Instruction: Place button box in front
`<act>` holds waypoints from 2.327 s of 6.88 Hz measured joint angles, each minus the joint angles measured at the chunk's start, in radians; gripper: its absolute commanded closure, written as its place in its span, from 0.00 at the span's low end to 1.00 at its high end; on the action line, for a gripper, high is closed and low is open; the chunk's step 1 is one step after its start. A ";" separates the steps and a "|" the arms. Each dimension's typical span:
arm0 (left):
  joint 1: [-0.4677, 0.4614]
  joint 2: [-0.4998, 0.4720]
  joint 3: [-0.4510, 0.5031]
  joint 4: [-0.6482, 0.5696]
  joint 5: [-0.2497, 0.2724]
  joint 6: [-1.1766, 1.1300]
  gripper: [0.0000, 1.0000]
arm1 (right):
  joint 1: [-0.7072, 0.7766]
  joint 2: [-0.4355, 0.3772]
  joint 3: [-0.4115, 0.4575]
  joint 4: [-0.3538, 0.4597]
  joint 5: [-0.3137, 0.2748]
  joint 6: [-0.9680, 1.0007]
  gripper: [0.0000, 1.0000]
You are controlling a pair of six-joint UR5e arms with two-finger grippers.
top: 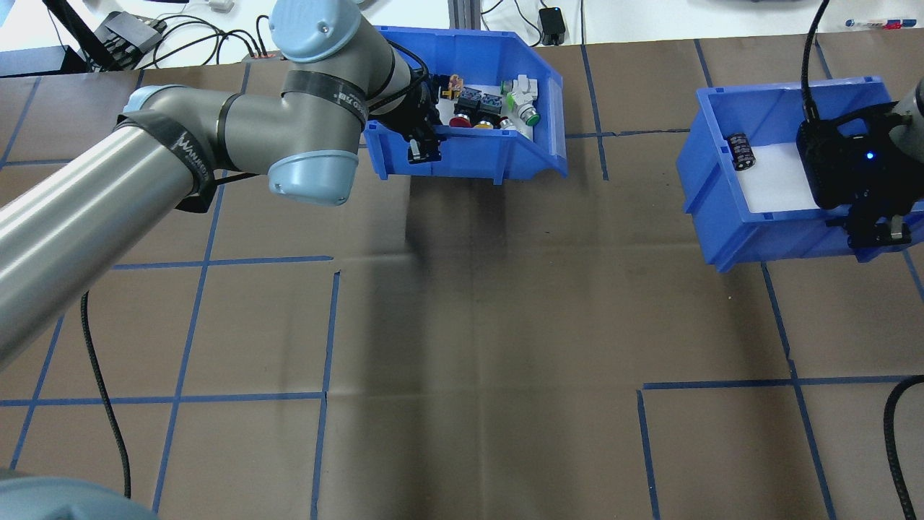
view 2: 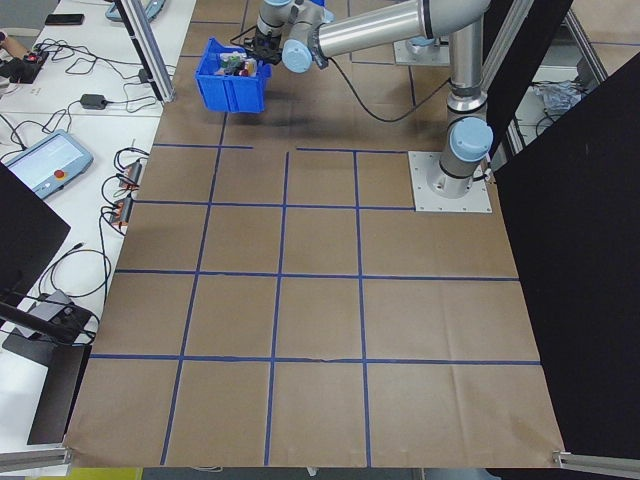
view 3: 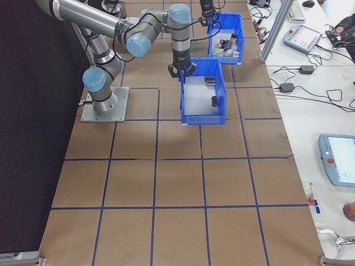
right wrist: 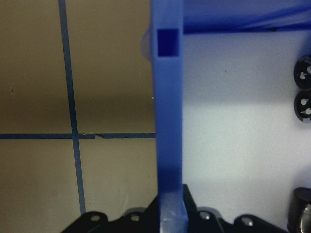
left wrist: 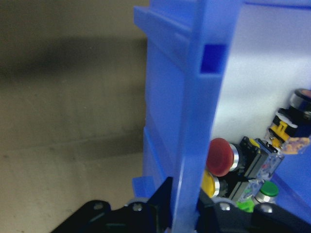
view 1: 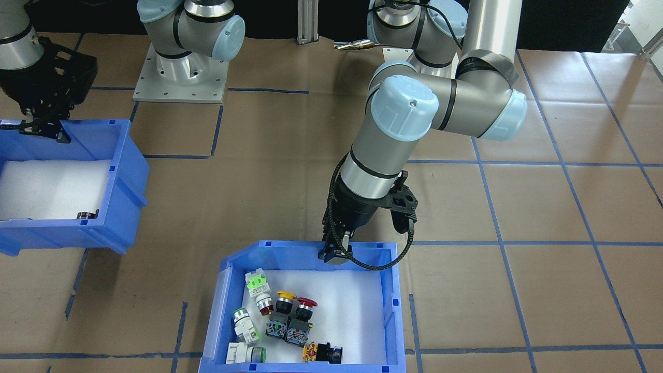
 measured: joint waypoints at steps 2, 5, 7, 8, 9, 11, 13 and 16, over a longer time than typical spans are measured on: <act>-0.015 -0.013 -0.010 0.004 0.006 0.006 0.00 | 0.001 -0.001 0.013 0.000 0.003 0.000 0.99; -0.004 0.040 -0.003 -0.050 0.009 0.127 0.00 | 0.004 -0.004 0.030 0.003 0.013 0.003 0.99; 0.079 0.174 -0.002 -0.275 0.039 0.459 0.00 | 0.010 -0.036 0.069 0.010 0.033 0.012 0.98; 0.129 0.241 -0.010 -0.376 0.047 0.664 0.00 | 0.019 -0.068 0.110 0.007 0.035 0.015 0.98; 0.160 0.293 -0.017 -0.459 0.064 0.856 0.00 | 0.047 -0.094 0.152 0.002 0.036 0.040 0.98; 0.198 0.365 -0.018 -0.613 0.143 1.217 0.00 | 0.204 -0.112 0.200 -0.001 0.032 0.216 0.98; 0.230 0.442 -0.024 -0.728 0.179 1.605 0.00 | 0.397 -0.109 0.243 -0.013 0.021 0.434 0.98; 0.246 0.495 -0.027 -0.823 0.201 1.955 0.00 | 0.611 -0.049 0.299 -0.132 0.004 0.687 0.98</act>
